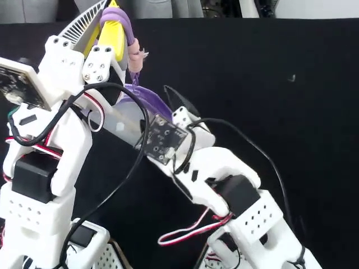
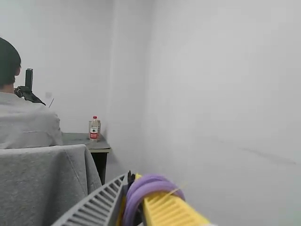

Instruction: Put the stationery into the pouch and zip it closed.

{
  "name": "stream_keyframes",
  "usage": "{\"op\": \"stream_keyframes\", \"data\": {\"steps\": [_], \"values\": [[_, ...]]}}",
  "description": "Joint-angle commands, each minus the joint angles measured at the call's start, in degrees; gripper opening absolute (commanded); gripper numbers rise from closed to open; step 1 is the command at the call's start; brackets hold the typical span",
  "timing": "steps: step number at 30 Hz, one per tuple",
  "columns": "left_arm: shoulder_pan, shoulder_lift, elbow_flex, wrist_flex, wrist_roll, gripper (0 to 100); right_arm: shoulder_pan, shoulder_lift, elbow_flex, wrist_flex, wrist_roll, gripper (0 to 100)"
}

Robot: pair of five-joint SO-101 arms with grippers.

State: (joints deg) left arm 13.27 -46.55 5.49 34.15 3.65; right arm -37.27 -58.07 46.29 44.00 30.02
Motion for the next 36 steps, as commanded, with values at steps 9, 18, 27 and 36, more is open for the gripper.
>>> {"op": "stream_keyframes", "data": {"steps": [9, 18, 27, 36], "values": [[-3.82, -1.49, -0.48, -0.53, -0.26, 3, -4.31, 0.66, -9.89, 8.44, 1.23, 1.0], [-18.77, -1.49, 4.44, -0.53, -0.35, 3, 1.23, 0.31, -10.07, 12.92, 1.23, 1.1], [-33.98, -1.41, 7.16, -0.7, -0.44, 3, 1.76, 0.22, -10.24, 16.97, 1.23, 1.1], [-41.98, -1.49, 20.44, -12.22, -6.33, 3, 1.76, -4.53, -9.98, 18.46, 1.32, 1.1]]}}
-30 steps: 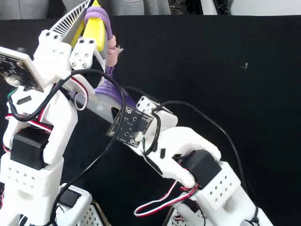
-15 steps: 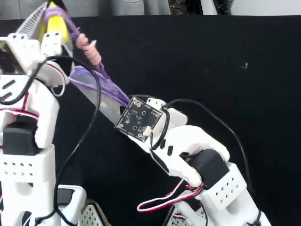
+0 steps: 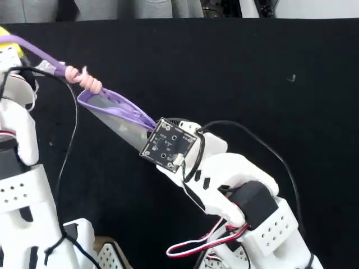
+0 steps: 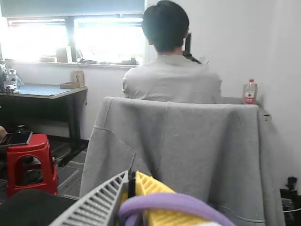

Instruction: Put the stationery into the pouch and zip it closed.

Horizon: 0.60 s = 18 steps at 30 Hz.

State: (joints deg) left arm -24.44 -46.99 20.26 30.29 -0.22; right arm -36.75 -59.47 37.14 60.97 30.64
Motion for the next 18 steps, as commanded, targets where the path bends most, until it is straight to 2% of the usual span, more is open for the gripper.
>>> {"op": "stream_keyframes", "data": {"steps": [1, 8, 11, 18], "values": [[-5.41, -1.05, 7.87, -10.99, -2.55, 3, 1.23, -3.65, -0.84, 2.37, 0.7, 1.1], [-10.86, -0.53, 18.51, -25.23, -4.66, 3, 1.41, -4.26, -0.92, 5.36, 0.7, 1.1], [-11.65, -0.44, 20.62, -27.96, -7.38, 3, 3.78, -4.26, -1.1, 5.54, 0.7, 1.1], [-15.69, -0.35, 23.25, -31.03, -7.82, 3, 9.58, -4.35, -1.19, 6.33, 3.08, 1.1]]}}
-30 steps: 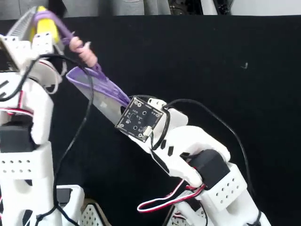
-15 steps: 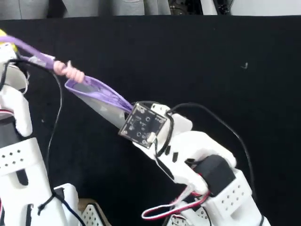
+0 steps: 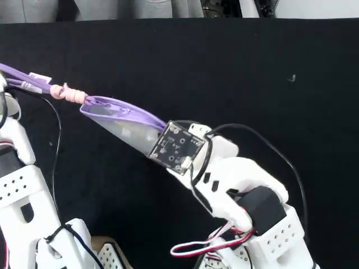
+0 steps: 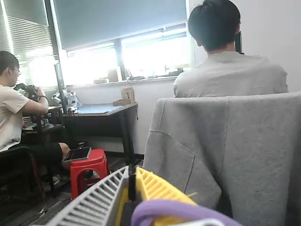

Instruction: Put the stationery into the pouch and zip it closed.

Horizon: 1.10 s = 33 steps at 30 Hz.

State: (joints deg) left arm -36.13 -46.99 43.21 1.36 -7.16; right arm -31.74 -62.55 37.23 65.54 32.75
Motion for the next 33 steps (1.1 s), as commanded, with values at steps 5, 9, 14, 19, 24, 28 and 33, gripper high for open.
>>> {"op": "stream_keyframes", "data": {"steps": [5, 9, 14, 19, 24, 28, 33], "values": [[-5.41, -0.35, 2.68, -2.11, -0.97, 3, 4.75, -1.27, -5.85, 7.56, 0.97, 1.1], [-5.41, -0.35, 4.09, -2.2, -0.97, 3, 5.36, -1.27, -11.65, 12.66, 0.97, 1.1], [-5.85, -0.35, 5.32, -2.2, -0.97, 3, 11.96, -1.27, -12.18, 13.54, 3.87, 1.1], [-7.6, -0.35, 6.81, -2.2, -0.97, 3, 13.71, -1.36, -9.19, 13.36, 5.1, 1.1], [-7.43, -0.44, 7.16, -2.2, -0.62, 3, 12.22, -1.36, -9.1, 10.29, 4.57, 1.5], [-3.82, -1.05, 5.76, -2.2, -0.79, 3, 7.21, -1.27, -8.92, 10.02, 2.2, 5.5], [1.19, -1.05, -0.04, -2.02, -0.62, 3, 1.85, -1.27, -9.1, 9.58, -6.51, 18.3]]}}
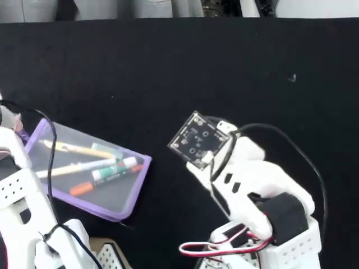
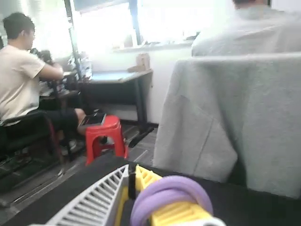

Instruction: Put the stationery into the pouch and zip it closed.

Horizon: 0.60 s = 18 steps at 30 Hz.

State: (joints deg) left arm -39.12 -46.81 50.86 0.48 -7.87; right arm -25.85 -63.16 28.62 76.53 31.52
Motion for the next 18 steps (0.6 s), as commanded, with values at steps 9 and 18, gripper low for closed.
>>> {"op": "stream_keyframes", "data": {"steps": [9, 18], "values": [[18.68, -1.23, -22.11, -0.88, -0.26, 3, -5.63, -0.75, -0.13, -5.45, -9.49, 20.8], [35.21, -0.53, -42.51, 7.21, -9.93, 3, -1.58, -0.84, -0.48, -5.8, -9.49, 20.8]]}}
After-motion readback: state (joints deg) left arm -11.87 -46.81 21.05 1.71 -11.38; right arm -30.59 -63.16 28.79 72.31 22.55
